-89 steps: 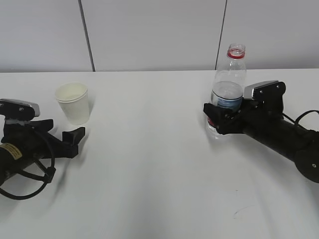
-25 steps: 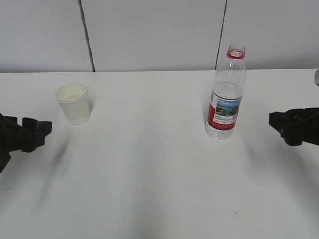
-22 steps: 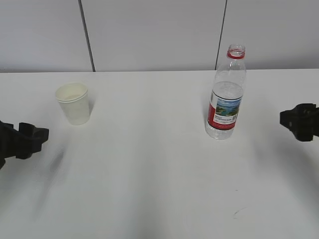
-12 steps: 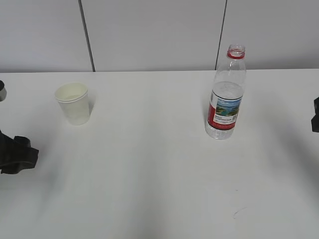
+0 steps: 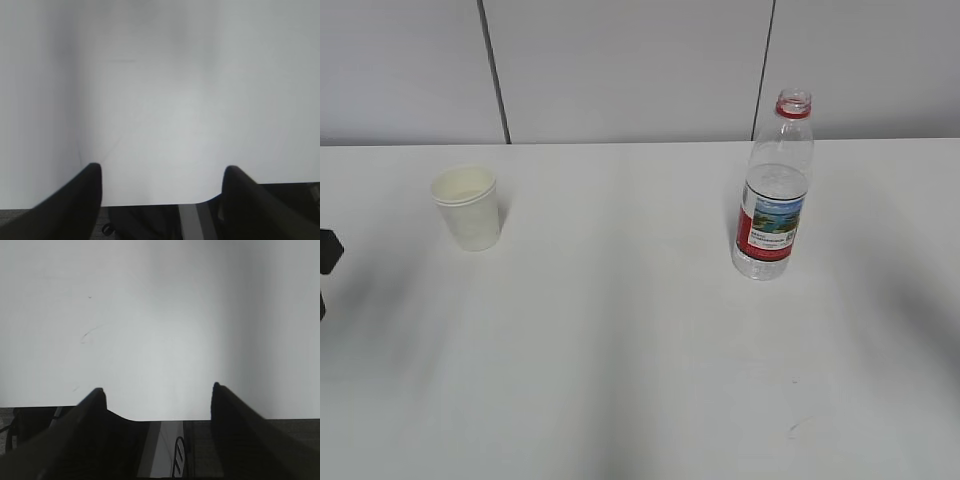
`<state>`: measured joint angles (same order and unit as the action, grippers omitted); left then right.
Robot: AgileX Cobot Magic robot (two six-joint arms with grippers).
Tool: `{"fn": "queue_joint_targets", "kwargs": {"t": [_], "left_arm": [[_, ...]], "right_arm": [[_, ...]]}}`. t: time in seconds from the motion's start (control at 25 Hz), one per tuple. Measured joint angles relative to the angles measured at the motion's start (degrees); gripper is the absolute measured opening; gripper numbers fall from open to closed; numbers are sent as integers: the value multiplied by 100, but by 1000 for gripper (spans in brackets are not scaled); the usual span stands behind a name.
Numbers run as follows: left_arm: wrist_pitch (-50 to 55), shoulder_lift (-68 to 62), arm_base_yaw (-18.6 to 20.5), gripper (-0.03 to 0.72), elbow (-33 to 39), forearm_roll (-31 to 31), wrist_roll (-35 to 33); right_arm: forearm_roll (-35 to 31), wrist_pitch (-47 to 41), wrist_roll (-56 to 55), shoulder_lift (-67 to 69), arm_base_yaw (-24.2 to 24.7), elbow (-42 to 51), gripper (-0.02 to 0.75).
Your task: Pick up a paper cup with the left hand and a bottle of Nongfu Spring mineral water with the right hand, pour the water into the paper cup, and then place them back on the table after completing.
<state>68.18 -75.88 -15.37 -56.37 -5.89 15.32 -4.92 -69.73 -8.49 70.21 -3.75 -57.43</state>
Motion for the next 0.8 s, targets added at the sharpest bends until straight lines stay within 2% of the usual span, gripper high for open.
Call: {"fn": "queue_joint_targets", "kwargs": {"t": [0.32, 0.8], "left_arm": [[173, 5, 0, 461, -219, 424, 0], [177, 45, 0, 458, -219, 540, -24]], "right_arm": [[-78, -34, 13, -13, 0, 0, 482], [126, -44, 393, -13, 0, 0, 482]]}}
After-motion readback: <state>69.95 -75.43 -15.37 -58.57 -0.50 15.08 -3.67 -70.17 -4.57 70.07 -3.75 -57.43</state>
